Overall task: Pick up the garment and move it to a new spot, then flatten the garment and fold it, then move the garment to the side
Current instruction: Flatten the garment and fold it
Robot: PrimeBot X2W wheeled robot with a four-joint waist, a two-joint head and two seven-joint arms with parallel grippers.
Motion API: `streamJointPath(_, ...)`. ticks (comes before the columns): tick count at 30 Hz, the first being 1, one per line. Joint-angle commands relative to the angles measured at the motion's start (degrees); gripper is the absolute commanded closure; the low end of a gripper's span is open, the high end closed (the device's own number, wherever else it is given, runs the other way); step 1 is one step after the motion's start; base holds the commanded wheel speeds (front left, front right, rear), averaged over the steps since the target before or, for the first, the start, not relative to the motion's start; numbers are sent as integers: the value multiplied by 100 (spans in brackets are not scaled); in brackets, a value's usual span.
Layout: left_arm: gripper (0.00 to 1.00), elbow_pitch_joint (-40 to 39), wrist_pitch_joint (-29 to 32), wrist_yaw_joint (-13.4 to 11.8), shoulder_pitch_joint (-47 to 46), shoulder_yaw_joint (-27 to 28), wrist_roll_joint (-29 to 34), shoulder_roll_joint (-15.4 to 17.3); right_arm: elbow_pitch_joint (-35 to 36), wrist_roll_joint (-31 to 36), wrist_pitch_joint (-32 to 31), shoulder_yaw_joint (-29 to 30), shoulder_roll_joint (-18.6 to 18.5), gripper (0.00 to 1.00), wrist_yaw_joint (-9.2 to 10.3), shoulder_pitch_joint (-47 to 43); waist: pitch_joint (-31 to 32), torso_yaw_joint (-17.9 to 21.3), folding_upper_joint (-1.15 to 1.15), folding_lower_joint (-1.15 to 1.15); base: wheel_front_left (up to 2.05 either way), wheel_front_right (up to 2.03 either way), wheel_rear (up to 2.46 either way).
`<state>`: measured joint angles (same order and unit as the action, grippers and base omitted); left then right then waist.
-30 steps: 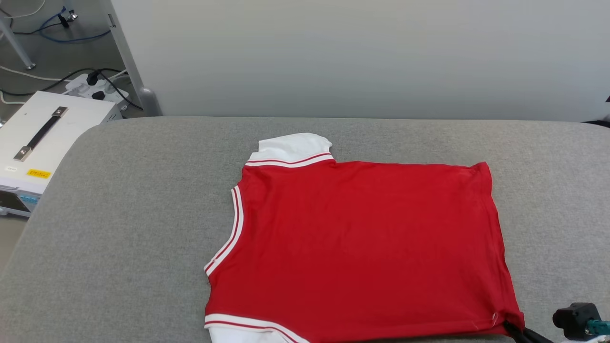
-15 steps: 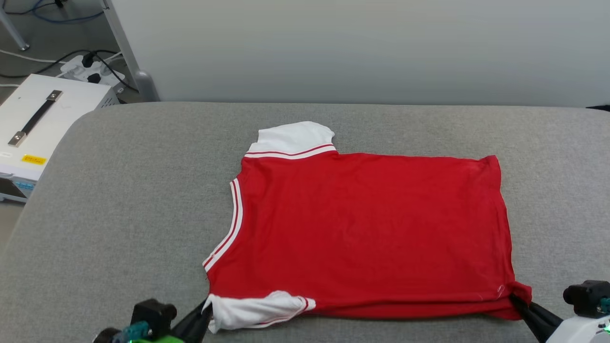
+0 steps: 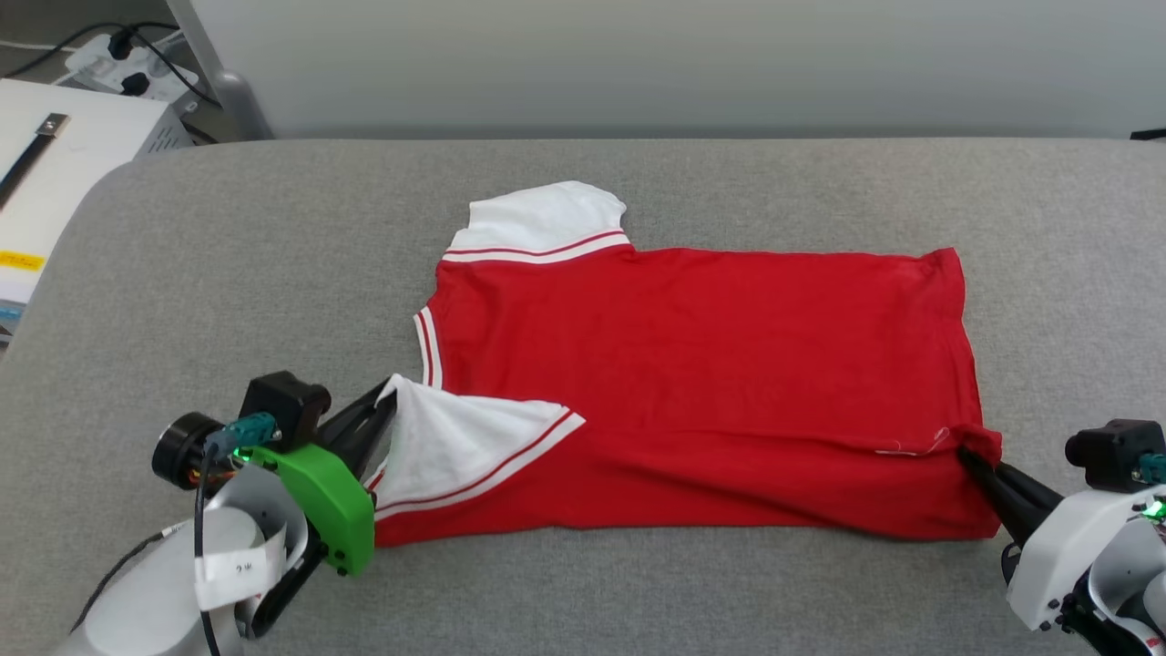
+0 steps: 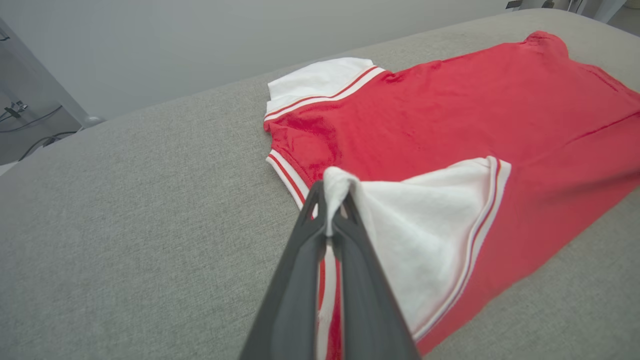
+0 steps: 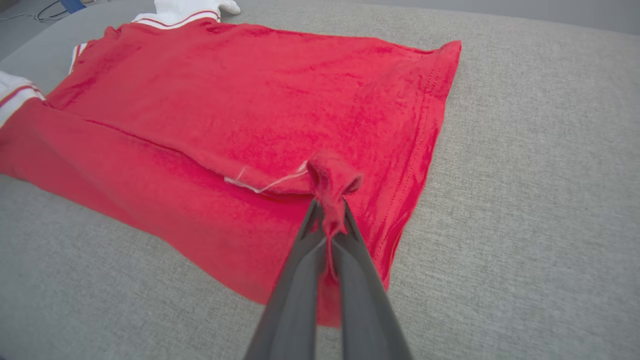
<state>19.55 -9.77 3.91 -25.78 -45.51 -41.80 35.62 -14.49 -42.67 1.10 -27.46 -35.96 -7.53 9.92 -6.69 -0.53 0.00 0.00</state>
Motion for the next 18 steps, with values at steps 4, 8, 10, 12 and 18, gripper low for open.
streamJointPath(4, 100, 555, -2, 205, -492, -54, -3, -200, -115, -1, -126, -34, 2, 100, 4, 328, -328, 113, 0, 0, 0, 0, 0)
streamJointPath(8, 100, 1104, -49, 302, -759, -193, -31, -332, -276, -25, -204, -130, 16, 100, 4, 562, -501, 166, 0, 0, 0, 0, 0)
streamJointPath(10, 100, 1372, -72, 330, -855, -294, -65, -414, -389, -65, -239, -203, 44, 100, 4, 669, -573, 176, 0, 0, 0, 0, 0)
streamJointPath(12, 100, 1616, -106, 345, -921, -376, -146, -512, -510, -77, -263, -298, 55, 100, 4, 779, -644, 176, 0, 0, 0, 0, 0)
streamJointPath(18, 100, 2070, -180, 356, -1002, -855, -455, -747, -966, -77, -251, -579, 95, 100, 4, 1058, -753, 134, 0, 0, 0, 0, 0)
